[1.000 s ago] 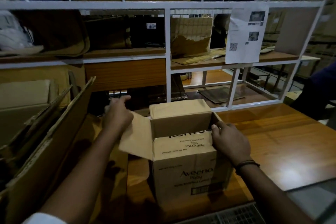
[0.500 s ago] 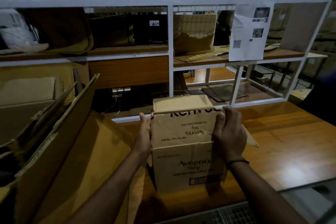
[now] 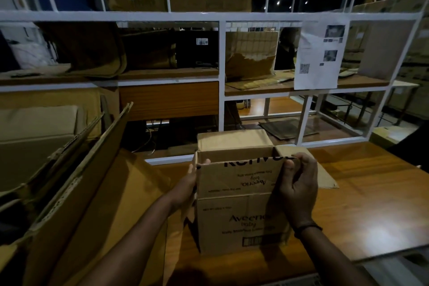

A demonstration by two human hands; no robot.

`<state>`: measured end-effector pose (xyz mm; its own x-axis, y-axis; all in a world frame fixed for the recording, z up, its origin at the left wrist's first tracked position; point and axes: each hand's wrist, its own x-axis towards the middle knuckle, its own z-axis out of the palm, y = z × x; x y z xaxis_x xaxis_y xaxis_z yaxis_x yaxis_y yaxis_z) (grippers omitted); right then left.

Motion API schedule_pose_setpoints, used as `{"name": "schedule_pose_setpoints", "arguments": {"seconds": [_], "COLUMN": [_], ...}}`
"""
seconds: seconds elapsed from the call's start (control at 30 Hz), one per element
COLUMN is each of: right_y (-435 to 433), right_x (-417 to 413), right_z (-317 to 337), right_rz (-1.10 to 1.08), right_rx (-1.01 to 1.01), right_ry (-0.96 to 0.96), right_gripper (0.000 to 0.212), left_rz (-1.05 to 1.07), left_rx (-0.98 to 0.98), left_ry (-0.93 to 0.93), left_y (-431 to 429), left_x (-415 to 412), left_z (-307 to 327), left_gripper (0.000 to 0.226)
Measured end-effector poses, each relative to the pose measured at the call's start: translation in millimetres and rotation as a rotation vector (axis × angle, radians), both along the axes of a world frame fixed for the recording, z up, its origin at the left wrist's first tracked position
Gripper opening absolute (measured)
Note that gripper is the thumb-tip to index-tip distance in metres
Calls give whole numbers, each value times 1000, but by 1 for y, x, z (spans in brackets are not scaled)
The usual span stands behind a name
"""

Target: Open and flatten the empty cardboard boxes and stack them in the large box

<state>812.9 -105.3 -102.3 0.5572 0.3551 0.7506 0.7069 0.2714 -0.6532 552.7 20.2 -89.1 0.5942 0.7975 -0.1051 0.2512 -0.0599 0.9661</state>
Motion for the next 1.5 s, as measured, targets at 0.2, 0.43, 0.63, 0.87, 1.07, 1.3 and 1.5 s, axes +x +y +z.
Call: {"name": "schedule_pose_setpoints", "arguments": {"seconds": [0.2,0.43,0.63,0.87,1.07,1.3,1.5], "right_y": [0,7,6,2,3,-4,-33], "right_x": [4,6,9,10,10,16,48], "right_z": [2,3,6,8,9,35,66], "right_rz": [-8,-83,93,185,180,449,1044], "right_rx": [-126,-337,-238,-203,-213,-164,-694], "right_ry": [-12,-64,107,170,181,494,375], "right_gripper": [41,51,43,45,39,48,53], "left_rz": [16,30,5,9,21,-20,-258], "left_rx": [41,40,67,52,31,-14,368], "left_ry": [26,42,66,71,54,20,389], "left_y": [10,16,20,28,37,30,27], "left_x": [-1,6,7,8,11,9,7], "left_z": [-8,-3,-3,-10,-15,-5,12], "left_gripper": [128,118,105,94,111,121,67]}}
